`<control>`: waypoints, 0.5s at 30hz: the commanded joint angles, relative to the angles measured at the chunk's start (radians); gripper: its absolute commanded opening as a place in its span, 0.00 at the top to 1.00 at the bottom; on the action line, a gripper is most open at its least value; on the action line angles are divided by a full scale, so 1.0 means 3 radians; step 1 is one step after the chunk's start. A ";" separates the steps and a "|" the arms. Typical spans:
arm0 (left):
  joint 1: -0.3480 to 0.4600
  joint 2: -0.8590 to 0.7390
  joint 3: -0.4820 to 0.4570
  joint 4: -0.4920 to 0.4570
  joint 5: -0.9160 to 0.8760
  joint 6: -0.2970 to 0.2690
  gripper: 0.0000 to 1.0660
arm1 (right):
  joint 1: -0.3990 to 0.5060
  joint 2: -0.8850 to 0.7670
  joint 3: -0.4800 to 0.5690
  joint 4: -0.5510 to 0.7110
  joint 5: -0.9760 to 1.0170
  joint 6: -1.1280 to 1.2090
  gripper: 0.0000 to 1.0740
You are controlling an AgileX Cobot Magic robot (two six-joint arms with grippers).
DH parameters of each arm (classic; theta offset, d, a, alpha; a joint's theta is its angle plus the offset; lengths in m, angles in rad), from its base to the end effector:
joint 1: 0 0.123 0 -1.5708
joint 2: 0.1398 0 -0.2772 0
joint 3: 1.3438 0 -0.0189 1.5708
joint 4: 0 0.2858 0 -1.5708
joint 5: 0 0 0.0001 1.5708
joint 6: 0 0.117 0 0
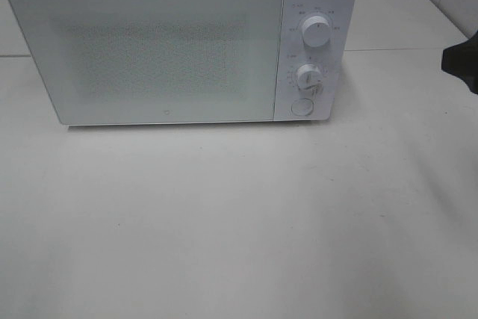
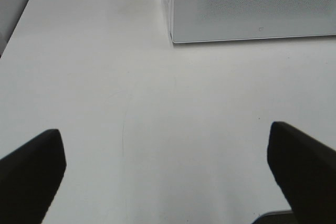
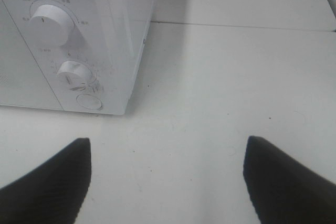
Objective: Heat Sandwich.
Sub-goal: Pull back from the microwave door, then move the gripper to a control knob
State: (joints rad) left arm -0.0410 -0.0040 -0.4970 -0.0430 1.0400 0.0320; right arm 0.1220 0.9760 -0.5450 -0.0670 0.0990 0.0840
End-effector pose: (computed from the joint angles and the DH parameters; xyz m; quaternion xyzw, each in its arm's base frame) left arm 0.0576 -0.0067 0.2837 0.0315 0.8467 -0.0239 0.5305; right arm 0.2575 0.0308 0.2433 -0.0424 0.8440 0.0344 0.5336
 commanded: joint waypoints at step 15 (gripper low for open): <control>0.0003 -0.0090 0.0013 -0.0010 -0.0033 0.0013 0.03 | 0.0533 0.0723 0.0550 0.0630 -0.2113 -0.0260 0.29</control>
State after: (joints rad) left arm -0.0410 -0.0040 -0.4970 -0.0430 1.0400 0.0320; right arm 0.2580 1.1800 -0.3910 0.0570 -0.4530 0.0450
